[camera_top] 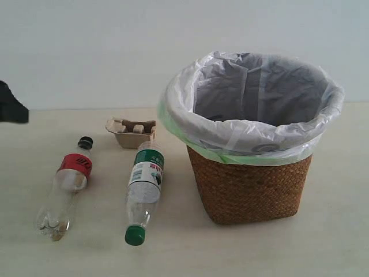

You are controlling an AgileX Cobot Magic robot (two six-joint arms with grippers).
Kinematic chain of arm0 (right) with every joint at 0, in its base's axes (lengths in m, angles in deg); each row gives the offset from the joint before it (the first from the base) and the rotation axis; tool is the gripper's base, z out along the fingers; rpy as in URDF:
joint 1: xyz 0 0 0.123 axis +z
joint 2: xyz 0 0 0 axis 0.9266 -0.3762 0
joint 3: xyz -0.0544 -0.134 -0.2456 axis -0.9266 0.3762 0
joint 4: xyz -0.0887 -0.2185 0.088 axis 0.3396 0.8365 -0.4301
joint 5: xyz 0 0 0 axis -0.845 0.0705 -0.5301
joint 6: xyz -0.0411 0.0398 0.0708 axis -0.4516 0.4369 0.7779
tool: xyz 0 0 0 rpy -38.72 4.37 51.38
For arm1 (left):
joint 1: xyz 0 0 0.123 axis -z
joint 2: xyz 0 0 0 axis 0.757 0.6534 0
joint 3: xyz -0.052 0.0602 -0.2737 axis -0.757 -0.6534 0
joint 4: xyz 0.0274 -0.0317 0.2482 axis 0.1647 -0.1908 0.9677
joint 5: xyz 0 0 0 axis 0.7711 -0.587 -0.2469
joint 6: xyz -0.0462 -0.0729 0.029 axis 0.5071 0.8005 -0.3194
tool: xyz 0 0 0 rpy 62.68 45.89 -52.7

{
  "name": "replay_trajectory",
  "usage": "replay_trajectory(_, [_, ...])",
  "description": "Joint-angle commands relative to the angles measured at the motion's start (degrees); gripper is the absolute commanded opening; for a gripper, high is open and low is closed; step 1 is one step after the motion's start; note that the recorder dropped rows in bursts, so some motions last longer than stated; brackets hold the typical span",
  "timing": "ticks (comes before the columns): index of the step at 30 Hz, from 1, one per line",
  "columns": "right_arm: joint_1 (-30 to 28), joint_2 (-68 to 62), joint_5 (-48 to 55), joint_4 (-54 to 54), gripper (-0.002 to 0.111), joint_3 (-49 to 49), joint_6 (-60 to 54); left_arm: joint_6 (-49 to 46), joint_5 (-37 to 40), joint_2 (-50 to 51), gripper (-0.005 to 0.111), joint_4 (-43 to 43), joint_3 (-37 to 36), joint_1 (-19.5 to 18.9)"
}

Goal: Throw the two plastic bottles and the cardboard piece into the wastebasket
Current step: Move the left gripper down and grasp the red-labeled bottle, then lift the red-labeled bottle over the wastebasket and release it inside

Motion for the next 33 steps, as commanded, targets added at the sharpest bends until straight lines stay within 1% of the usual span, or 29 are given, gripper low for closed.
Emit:
replay_trajectory(1, [0.1,0.3,-0.5,0.5,0.002,-0.1,-0.3,-6.1,1.5,7.1,0.087,-6.1,1.2,0.3])
replay_trajectory(4, [0.1,0.3,-0.5,0.5,0.002,-0.1,-0.3,-9.3,4.7,11.7,0.087,-9.0,3.3,0.3])
replay_trajectory(6, [0.1,0.3,-0.5,0.5,0.002,-0.1,-0.3,-11.0,7.1,14.8,0.087,-8.7,5.3,1.5])
replay_trajectory(7, [0.1,0.3,-0.5,0.5,0.002,-0.1,-0.3,-11.1,7.5,16.9,0.087,-6.6,6.1,3.0])
replay_trajectory(8, [0.1,0.3,-0.5,0.5,0.002,-0.1,-0.3,-10.2,6.9,19.2,0.087,-2.4,6.7,5.2])
replay_trajectory(10, [0.1,0.3,-0.5,0.5,0.002,-0.1,-0.3,-7.4,4.9,21.7,0.087,2.7,6.7,7.3])
replay_trajectory(12, [0.1,0.3,-0.5,0.5,0.002,-0.1,-0.3,-4.7,2.3,24.1,0.087,5.8,6.7,8.8])
replay_trajectory(15, [0.1,0.3,-0.5,0.5,0.002,-0.1,-0.3,-4.7,-1.0,26.6,0.087,5.5,6.7,10.1])
replay_trajectory(23, [0.1,0.3,-0.5,0.5,0.002,-0.1,-0.3,-4.8,-4.9,32.8,0.086,4.3,6.7,10.2])
replay_trajectory(24, [0.1,0.3,-0.5,0.5,0.002,-0.1,-0.3,-4.8,-5.7,33.2,0.084,4.3,6.7,10.2])
replay_trajectory(25, [0.1,0.3,-0.5,0.5,0.002,-0.1,-0.3,-4.8,-6.1,33.4,0.077,4.3,6.7,10.2])
replay_trajectory(26, [0.1,0.3,-0.5,0.5,0.002,-0.1,-0.3,-4.8,-6.2,33.7,0.066,4.3,6.7,10.2])
replay_trajectory(27, [0.1,0.3,-0.5,0.5,0.002,-0.1,-0.3,-4.8,-6.2,34.0,0.052,4.4,6.7,10.2])
replay_trajectory(28, [0.1,0.3,-0.5,0.5,0.002,-0.1,-0.3,-4.8,-6.3,34.2,0.045,4.4,6.7,10.2])
replay_trajectory(32, [0.1,0.3,-0.5,0.5,0.002,-0.1,-0.3,-5.2,-6.0,34.2,0.01,4.5,6.7,10.2])
replay_trajectory(33, [0.1,0.3,-0.5,0.5,0.002,-0.1,-0.3,-5.2,-5.7,33.9,0.004,4.5,6.8,10.2])
